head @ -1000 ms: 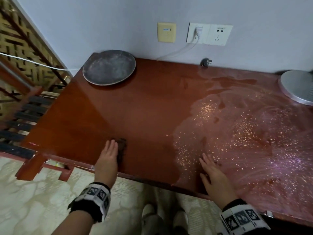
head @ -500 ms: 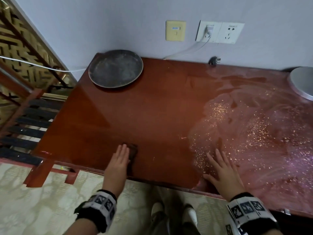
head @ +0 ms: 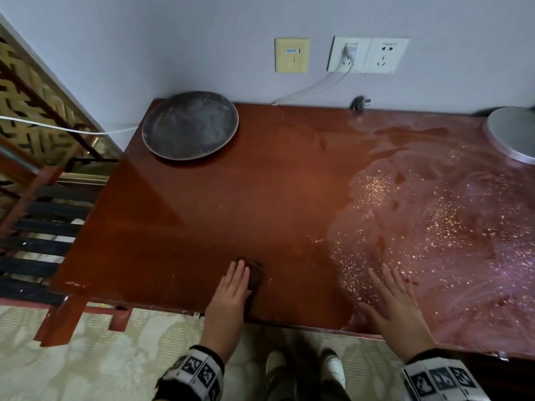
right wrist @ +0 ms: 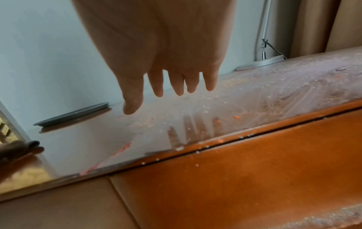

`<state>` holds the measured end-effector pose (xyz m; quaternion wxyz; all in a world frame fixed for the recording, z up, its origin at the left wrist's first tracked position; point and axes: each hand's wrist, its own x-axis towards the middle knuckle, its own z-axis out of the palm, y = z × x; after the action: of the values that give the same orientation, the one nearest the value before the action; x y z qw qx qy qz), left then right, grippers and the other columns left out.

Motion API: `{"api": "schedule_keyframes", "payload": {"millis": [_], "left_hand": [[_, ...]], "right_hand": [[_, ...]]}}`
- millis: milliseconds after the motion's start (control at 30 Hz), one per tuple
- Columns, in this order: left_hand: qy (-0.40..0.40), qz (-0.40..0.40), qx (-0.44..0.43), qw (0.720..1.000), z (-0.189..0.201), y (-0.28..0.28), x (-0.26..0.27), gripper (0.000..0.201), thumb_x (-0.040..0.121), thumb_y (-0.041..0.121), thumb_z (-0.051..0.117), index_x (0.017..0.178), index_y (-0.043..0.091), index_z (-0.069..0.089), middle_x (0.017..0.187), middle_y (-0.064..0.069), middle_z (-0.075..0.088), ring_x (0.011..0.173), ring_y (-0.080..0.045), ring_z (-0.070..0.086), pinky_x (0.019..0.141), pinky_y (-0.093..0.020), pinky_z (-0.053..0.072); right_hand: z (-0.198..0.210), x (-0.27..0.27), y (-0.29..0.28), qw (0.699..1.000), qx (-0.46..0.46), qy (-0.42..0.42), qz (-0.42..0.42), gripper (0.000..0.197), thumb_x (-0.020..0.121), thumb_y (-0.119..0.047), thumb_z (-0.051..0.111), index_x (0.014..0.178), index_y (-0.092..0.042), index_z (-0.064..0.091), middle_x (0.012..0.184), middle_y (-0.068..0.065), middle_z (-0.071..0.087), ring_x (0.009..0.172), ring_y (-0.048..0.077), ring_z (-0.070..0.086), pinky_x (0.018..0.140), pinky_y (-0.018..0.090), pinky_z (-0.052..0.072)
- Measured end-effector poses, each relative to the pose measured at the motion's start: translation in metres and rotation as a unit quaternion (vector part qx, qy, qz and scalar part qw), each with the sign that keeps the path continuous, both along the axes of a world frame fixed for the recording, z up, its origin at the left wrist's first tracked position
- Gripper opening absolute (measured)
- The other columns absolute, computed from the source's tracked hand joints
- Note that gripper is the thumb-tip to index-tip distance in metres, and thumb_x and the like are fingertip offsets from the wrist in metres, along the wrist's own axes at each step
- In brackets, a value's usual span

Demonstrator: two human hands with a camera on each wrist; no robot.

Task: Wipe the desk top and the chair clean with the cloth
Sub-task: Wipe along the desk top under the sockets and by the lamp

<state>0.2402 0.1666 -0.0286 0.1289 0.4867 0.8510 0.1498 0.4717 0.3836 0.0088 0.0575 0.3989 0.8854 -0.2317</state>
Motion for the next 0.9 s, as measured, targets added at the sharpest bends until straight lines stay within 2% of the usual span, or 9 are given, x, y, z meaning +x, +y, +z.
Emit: {"api": "schedule_keyframes", "payload": {"millis": [67,167,233,300,400,500,633,767,900], "left_hand": [[0.034,0.058,-0.017,0.998,0.002,0.002,-0.033,0.047,0.092,0.003,0.027,0.136,0.000,0.044,0.144,-0.016,0.040,0.137,-0.027,0.035,0.106,-0.029,0.032],[0.011,0.195,-0.099,0.976,0.012,0.016,-0.097,0.047,0.102,0.009,0.027,0.149,0.006,0.023,0.158,-0.010,0.012,0.147,-0.024,0.006,0.115,-0.031,0.022],[-0.011,0.226,-0.128,0.966,0.015,0.030,-0.112,0.049,0.104,0.015,0.023,0.151,0.009,0.013,0.160,-0.007,0.000,0.147,-0.023,-0.004,0.116,-0.032,0.018],[-0.014,0.194,-0.122,0.973,0.014,0.047,-0.100,0.049,0.103,0.013,0.025,0.151,0.008,0.013,0.159,-0.010,0.001,0.147,-0.026,-0.003,0.117,-0.033,0.015],[0.029,0.057,-0.071,0.995,0.008,0.061,-0.043,0.056,0.094,0.000,0.046,0.146,0.003,0.027,0.155,-0.014,0.015,0.144,-0.036,0.014,0.114,-0.042,0.027],[0.025,-0.029,-0.081,0.996,0.015,0.067,-0.018,0.060,0.100,0.005,0.034,0.149,0.013,0.000,0.152,0.002,-0.013,0.141,-0.021,-0.016,0.118,-0.031,0.004],[0.037,0.039,-0.185,0.981,0.021,0.086,-0.092,0.057,0.101,0.006,0.027,0.152,0.017,0.004,0.159,-0.002,-0.007,0.147,-0.025,-0.005,0.116,-0.034,0.012],[-0.019,0.134,-0.234,0.963,0.023,0.105,-0.153,0.054,0.103,0.012,0.026,0.152,0.015,0.004,0.160,-0.003,-0.008,0.146,-0.028,-0.004,0.116,-0.039,0.016],[-0.011,0.129,-0.200,0.971,0.020,0.122,-0.147,0.052,0.103,0.012,0.025,0.152,0.011,0.006,0.160,-0.006,-0.005,0.146,-0.031,-0.005,0.116,-0.037,0.014]], "right_hand": [[0.001,-0.002,0.003,1.000,0.001,0.012,-0.002,0.073,0.087,-0.042,0.056,0.137,-0.036,0.003,0.147,-0.011,-0.006,0.139,0.007,-0.012,0.116,0.032,-0.007],[0.002,0.000,0.006,0.999,0.011,0.042,-0.013,0.074,0.085,-0.038,0.061,0.138,-0.034,0.010,0.148,-0.010,0.001,0.140,0.009,-0.005,0.115,0.031,-0.003],[0.001,0.002,0.005,0.998,0.008,0.053,-0.016,0.074,0.084,-0.035,0.063,0.139,-0.033,0.013,0.149,-0.009,0.004,0.141,0.011,-0.002,0.116,0.033,0.000],[-0.002,0.003,0.002,0.998,0.001,0.056,-0.018,0.075,0.084,-0.035,0.064,0.139,-0.032,0.013,0.150,-0.009,0.005,0.142,0.011,-0.003,0.117,0.035,0.002],[-0.004,-0.001,-0.008,0.998,-0.032,0.056,-0.011,0.075,0.085,-0.039,0.061,0.140,-0.037,0.009,0.152,-0.012,-0.002,0.142,0.007,-0.008,0.118,0.037,0.009],[-0.003,-0.011,-0.017,0.997,-0.046,0.058,0.012,0.076,0.086,-0.039,0.060,0.141,-0.039,0.007,0.152,-0.015,-0.007,0.141,0.003,-0.011,0.117,0.038,0.017],[-0.008,-0.020,-0.020,0.992,0.003,0.104,0.068,0.086,0.069,-0.030,0.081,0.140,-0.024,0.033,0.151,-0.005,0.027,0.141,0.000,0.002,0.102,0.042,0.035],[-0.011,-0.019,-0.022,0.991,-0.003,0.122,0.059,0.086,0.074,-0.032,0.077,0.141,-0.035,0.022,0.151,-0.026,-0.001,0.139,-0.009,-0.004,0.095,0.028,0.040],[-0.014,-0.011,-0.019,0.990,0.016,0.124,0.063,0.079,0.074,-0.035,0.074,0.140,-0.025,0.032,0.153,-0.025,0.000,0.140,-0.007,-0.001,0.091,0.027,0.038]]}}
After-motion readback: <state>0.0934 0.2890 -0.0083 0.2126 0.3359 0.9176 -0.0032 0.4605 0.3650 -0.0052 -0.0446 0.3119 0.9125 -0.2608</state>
